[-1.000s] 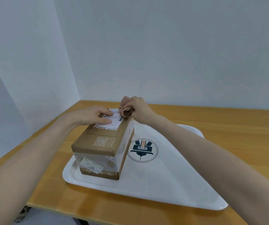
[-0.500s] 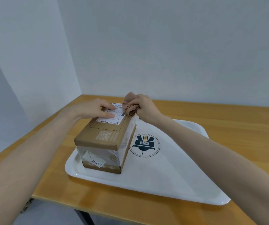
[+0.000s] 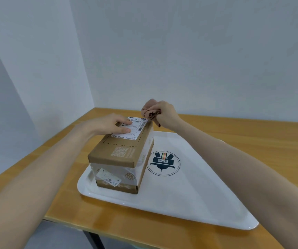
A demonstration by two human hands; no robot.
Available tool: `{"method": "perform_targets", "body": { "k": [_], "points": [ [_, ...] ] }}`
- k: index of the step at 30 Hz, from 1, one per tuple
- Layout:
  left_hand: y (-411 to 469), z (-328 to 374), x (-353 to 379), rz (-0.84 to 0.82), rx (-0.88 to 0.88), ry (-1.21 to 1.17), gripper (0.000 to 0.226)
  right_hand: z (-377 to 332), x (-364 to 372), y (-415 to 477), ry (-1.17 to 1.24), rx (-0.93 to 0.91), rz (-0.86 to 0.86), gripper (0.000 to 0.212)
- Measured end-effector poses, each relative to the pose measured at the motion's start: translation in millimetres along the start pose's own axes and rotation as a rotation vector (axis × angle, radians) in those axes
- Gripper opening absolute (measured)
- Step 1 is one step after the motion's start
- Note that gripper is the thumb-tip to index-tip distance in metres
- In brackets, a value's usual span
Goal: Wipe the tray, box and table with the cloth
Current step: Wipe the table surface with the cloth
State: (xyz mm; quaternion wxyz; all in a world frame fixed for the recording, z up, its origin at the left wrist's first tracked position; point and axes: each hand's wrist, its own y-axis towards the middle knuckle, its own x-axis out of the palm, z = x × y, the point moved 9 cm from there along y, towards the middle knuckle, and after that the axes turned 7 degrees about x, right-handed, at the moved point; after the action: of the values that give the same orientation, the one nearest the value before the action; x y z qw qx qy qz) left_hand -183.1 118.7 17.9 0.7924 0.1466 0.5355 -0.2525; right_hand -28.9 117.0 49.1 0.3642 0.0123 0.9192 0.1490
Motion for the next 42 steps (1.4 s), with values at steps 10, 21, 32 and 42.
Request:
{"method": "perform_targets", "body": {
  "k": [10,21,32,42],
  "points": [
    [-4.0,3.1,0.2,0.018,0.002,-0.035,0.051,-7.5,19.2,-22.9,-0.239,-0.174,0.016,0.051],
    [-25.6,-32.6,5.7,0.185,-0.317,-0.26,0.098,-30.0,20.5,13.3,-0.132,-0.084,-0.012,0.045],
    [-37.6,-37.6,28.1,0.035,-0.359,-0.684,0.036,-76.3,88.3,30.2,-0.554,-0.393,-0.227,0.04],
    [-33.2,-47.9,26.0,-0.005,-0.411,-0.591,0.05,-61.4,75.6,55.3,-0.519,-0.169,-0.136,0.036]
  ]
}}
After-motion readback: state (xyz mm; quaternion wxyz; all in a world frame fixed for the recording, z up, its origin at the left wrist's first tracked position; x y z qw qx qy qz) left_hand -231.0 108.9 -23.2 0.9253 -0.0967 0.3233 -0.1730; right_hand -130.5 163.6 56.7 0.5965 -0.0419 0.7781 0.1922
